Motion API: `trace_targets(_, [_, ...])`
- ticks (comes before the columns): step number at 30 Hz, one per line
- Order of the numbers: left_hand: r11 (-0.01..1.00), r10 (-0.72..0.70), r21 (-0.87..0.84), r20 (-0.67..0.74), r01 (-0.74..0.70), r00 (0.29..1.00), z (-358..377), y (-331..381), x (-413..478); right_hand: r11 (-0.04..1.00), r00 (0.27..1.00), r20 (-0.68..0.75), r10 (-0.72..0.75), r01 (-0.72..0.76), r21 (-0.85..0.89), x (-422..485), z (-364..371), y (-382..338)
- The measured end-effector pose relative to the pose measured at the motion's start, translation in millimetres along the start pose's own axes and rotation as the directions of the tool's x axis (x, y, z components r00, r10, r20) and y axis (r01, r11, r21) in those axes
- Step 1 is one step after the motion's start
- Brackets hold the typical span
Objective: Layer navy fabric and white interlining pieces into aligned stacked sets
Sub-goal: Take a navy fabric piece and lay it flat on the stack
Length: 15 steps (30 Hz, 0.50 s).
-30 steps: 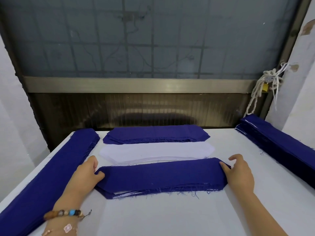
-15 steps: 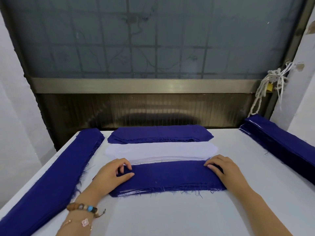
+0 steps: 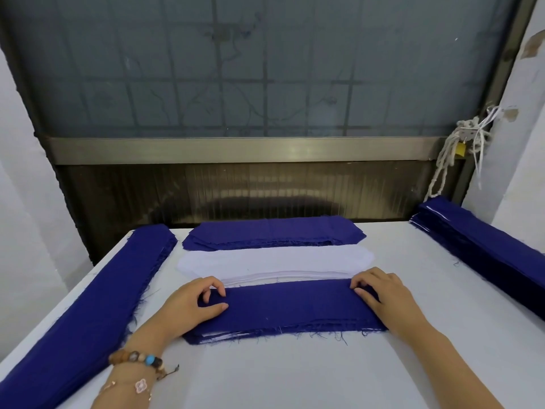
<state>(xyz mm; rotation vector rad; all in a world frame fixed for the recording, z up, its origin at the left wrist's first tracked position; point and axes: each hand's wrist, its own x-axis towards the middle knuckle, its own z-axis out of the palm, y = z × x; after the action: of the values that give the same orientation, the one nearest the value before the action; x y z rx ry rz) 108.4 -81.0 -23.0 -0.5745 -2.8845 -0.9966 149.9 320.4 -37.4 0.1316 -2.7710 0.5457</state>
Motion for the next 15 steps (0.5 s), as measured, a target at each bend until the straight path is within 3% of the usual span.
trace_targets(4, [0.995, -0.099, -0.005, 0.093, 0.1, 0.991, -3, 5, 11, 0.992, 0.996, 0.055, 0.069, -0.063, -0.107, 17, -5, -9])
trace_targets(8, [0.975, -0.207, 0.104, 0.114, 0.196, 0.972, -9, 20, 36, 0.989, 0.993, 0.053, 0.108, -0.102, -0.105, 47, -8, -26])
trace_targets(11, [0.96, -0.23, 0.165, 0.016, 0.225, 0.973, -9, 35, 61, 0.997, 0.998, -0.011, 0.063, -0.064, -0.051, 73, 0, -38])
trace_targets(15, [0.968, -0.11, 0.196, -0.22, 0.155, 0.969, -1, 49, 101, 0.999, 0.997, -0.063, -0.039, 0.037, -0.031, 111, 19, -47])
